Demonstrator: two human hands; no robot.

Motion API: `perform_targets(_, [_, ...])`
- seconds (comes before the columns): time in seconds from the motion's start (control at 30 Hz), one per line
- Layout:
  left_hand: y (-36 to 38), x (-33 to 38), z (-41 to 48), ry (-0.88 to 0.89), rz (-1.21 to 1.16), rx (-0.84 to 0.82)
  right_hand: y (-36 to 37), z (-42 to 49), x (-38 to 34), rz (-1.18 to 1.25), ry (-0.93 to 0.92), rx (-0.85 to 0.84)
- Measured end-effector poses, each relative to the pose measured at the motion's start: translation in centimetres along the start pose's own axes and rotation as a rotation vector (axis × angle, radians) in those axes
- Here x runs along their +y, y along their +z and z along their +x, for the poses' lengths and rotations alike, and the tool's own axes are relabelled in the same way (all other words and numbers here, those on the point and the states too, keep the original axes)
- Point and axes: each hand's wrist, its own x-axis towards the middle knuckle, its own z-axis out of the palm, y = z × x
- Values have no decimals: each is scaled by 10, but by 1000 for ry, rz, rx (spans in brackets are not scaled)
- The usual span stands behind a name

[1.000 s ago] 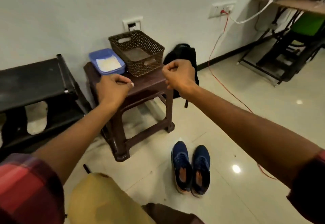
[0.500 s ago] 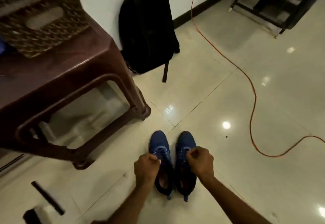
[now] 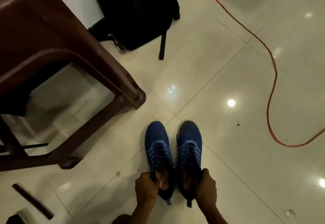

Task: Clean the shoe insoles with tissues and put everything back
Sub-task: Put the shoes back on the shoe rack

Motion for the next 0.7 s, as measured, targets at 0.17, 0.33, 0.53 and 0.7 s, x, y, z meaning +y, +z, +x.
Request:
perform_targets(0.17, [-29, 13, -4, -8, 0, 53, -20, -10, -10, 166, -39, 24])
perform_targets(0.33, [-100, 64, -30, 138, -28, 96, -83, -43, -39, 306, -145, 136])
perform_targets(0.53, [-231, 157, -98, 452, -132, 284, -209, -104, -122, 383, -499, 355])
perform_targets(0.7, [-366, 201, -186, 603, -253, 463, -321, -194, -198, 429, -744, 525])
